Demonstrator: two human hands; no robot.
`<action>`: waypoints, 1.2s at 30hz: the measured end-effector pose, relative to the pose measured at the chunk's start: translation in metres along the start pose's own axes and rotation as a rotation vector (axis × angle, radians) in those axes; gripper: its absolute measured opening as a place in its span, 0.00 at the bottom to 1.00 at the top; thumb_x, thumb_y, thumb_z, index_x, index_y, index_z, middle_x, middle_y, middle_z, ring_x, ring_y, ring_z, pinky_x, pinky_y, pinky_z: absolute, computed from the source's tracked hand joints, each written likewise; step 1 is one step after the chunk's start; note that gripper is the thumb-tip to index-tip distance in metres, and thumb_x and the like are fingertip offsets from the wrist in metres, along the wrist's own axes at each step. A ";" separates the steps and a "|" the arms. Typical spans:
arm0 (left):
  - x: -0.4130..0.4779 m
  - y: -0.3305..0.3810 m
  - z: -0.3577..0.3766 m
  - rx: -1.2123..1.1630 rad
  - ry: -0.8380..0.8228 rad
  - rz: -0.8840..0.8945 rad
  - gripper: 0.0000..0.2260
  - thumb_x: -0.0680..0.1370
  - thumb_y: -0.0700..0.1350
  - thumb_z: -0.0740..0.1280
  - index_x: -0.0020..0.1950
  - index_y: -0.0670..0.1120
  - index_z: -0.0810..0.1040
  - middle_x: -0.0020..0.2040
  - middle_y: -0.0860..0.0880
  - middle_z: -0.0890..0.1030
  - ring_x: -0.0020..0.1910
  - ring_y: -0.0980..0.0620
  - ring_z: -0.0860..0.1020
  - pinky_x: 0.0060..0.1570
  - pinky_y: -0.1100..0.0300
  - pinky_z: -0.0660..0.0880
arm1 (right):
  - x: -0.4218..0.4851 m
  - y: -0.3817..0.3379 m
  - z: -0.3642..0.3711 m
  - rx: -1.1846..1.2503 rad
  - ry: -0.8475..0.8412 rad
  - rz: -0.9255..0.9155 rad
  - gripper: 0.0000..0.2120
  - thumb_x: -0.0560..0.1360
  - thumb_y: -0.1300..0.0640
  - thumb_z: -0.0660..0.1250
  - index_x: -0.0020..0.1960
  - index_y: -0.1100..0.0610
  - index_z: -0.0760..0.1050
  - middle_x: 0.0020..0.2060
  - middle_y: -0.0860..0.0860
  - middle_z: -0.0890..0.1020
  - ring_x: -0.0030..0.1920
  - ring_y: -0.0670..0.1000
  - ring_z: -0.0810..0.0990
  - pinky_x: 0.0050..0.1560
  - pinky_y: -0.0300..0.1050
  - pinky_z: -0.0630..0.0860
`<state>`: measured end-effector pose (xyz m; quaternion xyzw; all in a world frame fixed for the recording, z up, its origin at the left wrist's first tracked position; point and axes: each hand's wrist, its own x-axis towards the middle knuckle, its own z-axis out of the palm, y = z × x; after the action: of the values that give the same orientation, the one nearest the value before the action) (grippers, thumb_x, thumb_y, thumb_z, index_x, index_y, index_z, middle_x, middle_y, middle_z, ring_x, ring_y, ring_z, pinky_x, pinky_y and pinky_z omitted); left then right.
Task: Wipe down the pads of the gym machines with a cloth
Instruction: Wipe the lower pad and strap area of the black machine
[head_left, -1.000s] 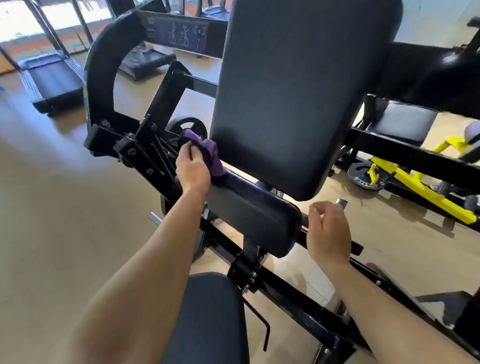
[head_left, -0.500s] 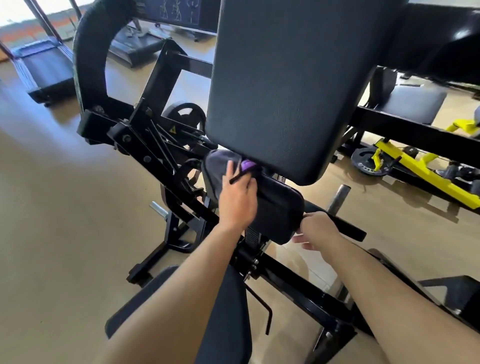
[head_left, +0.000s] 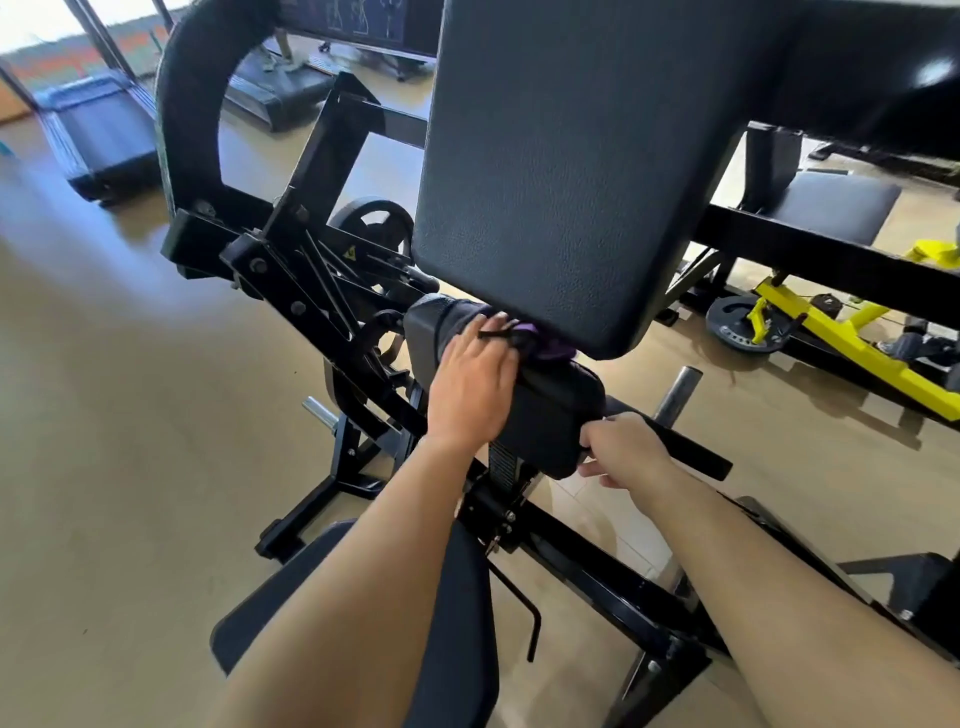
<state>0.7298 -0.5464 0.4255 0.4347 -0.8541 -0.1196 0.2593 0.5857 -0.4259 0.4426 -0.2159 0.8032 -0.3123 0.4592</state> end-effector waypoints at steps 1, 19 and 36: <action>0.003 0.001 0.002 -0.012 0.010 -0.092 0.17 0.84 0.48 0.56 0.67 0.44 0.77 0.75 0.47 0.72 0.78 0.46 0.62 0.75 0.44 0.60 | 0.000 0.000 0.000 0.007 0.005 -0.001 0.12 0.71 0.59 0.60 0.52 0.60 0.77 0.42 0.57 0.86 0.38 0.53 0.88 0.51 0.54 0.82; 0.044 -0.044 -0.008 0.098 0.045 0.086 0.16 0.82 0.50 0.57 0.49 0.43 0.81 0.52 0.43 0.82 0.59 0.41 0.77 0.64 0.46 0.70 | 0.003 -0.002 0.003 0.000 -0.042 -0.009 0.14 0.73 0.59 0.60 0.57 0.61 0.73 0.51 0.56 0.82 0.41 0.54 0.87 0.42 0.48 0.78; 0.088 -0.012 -0.057 -1.398 0.698 -1.167 0.11 0.80 0.45 0.64 0.38 0.48 0.77 0.26 0.52 0.78 0.25 0.54 0.73 0.28 0.66 0.73 | -0.014 -0.009 0.001 -0.068 -0.041 -0.028 0.07 0.72 0.55 0.58 0.45 0.56 0.73 0.43 0.54 0.82 0.46 0.57 0.85 0.56 0.58 0.81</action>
<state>0.7258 -0.6232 0.4979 0.5486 -0.1159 -0.5735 0.5973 0.5938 -0.4241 0.4572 -0.2489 0.8006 -0.2864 0.4637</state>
